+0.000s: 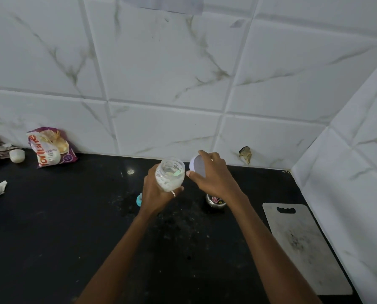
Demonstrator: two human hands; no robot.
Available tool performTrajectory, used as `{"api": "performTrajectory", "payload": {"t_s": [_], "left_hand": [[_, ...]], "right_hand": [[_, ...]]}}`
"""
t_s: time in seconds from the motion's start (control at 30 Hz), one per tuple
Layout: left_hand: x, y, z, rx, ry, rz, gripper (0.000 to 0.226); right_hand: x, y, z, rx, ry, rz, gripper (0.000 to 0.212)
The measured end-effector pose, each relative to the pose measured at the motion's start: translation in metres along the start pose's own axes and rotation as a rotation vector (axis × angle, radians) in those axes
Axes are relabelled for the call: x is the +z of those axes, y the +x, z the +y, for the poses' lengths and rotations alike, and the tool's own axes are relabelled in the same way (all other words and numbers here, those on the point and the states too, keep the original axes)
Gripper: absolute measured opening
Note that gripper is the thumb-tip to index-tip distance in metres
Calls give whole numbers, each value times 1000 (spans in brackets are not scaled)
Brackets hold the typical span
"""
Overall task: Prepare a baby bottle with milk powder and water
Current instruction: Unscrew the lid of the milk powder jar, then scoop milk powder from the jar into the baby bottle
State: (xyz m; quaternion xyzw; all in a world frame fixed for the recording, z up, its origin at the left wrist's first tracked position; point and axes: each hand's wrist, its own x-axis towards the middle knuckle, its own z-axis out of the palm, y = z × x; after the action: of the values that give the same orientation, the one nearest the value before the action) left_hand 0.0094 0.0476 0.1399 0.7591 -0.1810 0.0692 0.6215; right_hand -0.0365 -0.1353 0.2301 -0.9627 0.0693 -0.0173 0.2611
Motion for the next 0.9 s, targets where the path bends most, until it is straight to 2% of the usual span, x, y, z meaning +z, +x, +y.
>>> {"api": "performTrajectory", "payload": {"t_s": [0.23, 0.43, 0.6, 0.9], "left_hand": [[1, -19, -13, -131, 62, 81, 77], [-8, -34, -36, -245, 71, 95, 96], [-14, -41, -48, -259, 81, 102, 97], [-16, -56, -64, -245, 132, 86, 96]], "right_hand": [[52, -12, 41, 109, -123, -17, 78], [117, -33, 78, 218, -181, -154, 80], [156, -45, 94, 252, -240, -242, 78], [178, -46, 103, 235, -316, -255, 85]]}}
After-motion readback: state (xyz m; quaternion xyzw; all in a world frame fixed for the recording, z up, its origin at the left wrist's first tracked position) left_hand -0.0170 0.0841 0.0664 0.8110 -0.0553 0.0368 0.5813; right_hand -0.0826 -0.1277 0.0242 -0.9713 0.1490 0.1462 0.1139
